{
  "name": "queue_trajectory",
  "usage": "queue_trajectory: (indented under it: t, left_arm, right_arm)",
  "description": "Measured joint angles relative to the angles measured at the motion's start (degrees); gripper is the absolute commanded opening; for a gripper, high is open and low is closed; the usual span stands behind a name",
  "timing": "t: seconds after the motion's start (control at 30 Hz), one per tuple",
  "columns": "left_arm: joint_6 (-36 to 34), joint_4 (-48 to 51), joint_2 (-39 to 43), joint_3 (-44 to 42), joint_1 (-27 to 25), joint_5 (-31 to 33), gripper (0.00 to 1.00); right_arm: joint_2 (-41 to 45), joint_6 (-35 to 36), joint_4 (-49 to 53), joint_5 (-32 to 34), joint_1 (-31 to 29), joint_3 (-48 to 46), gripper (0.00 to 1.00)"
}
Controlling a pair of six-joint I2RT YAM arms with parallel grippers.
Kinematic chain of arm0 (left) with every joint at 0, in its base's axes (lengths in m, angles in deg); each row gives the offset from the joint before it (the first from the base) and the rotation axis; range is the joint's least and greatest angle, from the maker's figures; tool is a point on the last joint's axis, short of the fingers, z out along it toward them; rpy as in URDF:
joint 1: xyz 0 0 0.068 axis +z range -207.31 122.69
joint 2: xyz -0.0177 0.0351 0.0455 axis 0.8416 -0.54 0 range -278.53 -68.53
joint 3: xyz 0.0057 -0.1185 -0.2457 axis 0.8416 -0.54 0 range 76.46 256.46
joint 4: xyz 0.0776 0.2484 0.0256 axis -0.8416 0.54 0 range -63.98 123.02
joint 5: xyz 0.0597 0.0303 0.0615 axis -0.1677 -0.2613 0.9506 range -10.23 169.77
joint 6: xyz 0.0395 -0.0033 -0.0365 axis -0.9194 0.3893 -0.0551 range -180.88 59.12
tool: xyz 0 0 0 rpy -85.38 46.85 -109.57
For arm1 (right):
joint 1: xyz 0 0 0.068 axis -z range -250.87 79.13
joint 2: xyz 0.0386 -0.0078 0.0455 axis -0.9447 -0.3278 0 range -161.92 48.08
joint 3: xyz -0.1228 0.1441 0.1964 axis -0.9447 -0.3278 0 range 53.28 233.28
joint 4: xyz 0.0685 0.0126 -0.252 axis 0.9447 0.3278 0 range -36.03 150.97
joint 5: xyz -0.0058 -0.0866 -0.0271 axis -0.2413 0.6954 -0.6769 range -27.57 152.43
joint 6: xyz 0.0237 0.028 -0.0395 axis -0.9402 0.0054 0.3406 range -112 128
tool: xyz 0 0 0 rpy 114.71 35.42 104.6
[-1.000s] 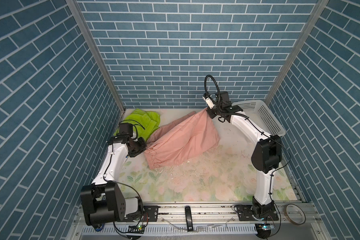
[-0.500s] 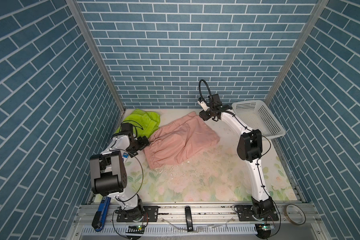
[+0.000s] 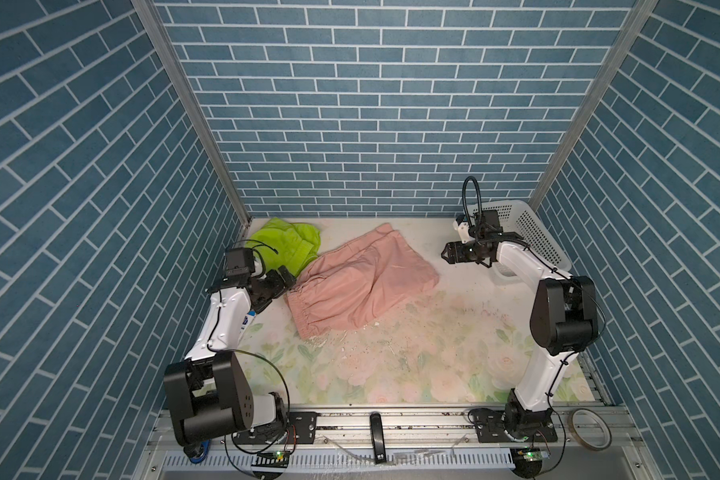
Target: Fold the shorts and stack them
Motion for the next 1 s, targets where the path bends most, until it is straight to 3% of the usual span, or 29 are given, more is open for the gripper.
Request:
queue_trajectory:
  t: [0.27,0.7,0.93,1.0]
  left_arm:
    - [0.63,0.85,2.97,-5.01,0.00,-2.21,1.00]
    - [0.72,1.07,7.06,-6.56,0.00,-3.32,1.00]
    - [0.68,1.40,9.01,-6.64,0.00,-3.45,1.00]
    - [0.57,1.77,9.40,-6.62,0.00,-3.43,1.00]
  right_arm:
    - [-5.68,-3.67,-3.39,-5.95,-1.14,-1.05,0.82]
    - [-13.31,-4.85,-4.46,-5.25,-3.56,3.78,0.77]
    - [-15.10,-5.64,-4.46,-5.51,-5.35,6.19,0.48]
    - [-15.26,-6.08,-4.55,-5.79,-5.62,5.97,0.32]
